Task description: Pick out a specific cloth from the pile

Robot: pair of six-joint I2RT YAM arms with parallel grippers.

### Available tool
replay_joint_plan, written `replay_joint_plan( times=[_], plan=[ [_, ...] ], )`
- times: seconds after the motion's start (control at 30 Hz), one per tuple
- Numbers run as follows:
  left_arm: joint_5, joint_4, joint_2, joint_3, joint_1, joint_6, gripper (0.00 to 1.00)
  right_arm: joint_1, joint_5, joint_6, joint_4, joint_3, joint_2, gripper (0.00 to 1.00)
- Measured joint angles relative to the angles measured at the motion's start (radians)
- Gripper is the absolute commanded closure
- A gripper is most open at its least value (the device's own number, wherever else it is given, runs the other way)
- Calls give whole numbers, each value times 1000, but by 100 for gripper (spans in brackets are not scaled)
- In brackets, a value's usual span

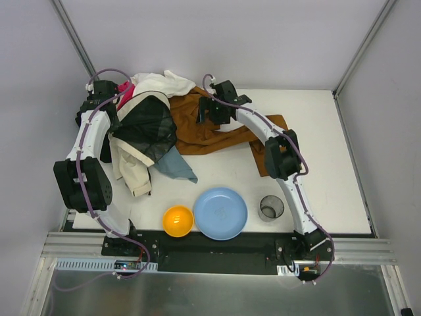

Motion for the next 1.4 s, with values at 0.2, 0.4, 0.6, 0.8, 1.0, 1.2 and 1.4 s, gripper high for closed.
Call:
replay_joint_plan(
  times=[0.2, 0.4, 0.6, 0.8, 1.0, 1.2, 1.4],
  plan=[
    [14, 0, 2, -3, 0, 1, 100, -15, 67, 51, 52, -195, -48, 4],
    [30, 0, 8, -5, 0, 2, 100, -81, 14, 113, 157, -320, -104, 4],
    [35, 0, 8, -5, 0, 5, 100, -100, -116, 139, 218, -222, -38, 4],
    [38, 0, 8, -5, 0, 9, 100, -44, -198, 162, 255, -128, 44, 4],
    [43, 0, 8, -5, 0, 14, 100, -3, -218, 187, 262, -47, 107, 19],
    [55, -1, 8, -5, 1, 18, 100, 28, -219, 200, 262, -39, 111, 100],
    [54, -1, 9, -5, 1, 18, 100, 21, -231, 206, 264, -59, 98, 100]
  ],
)
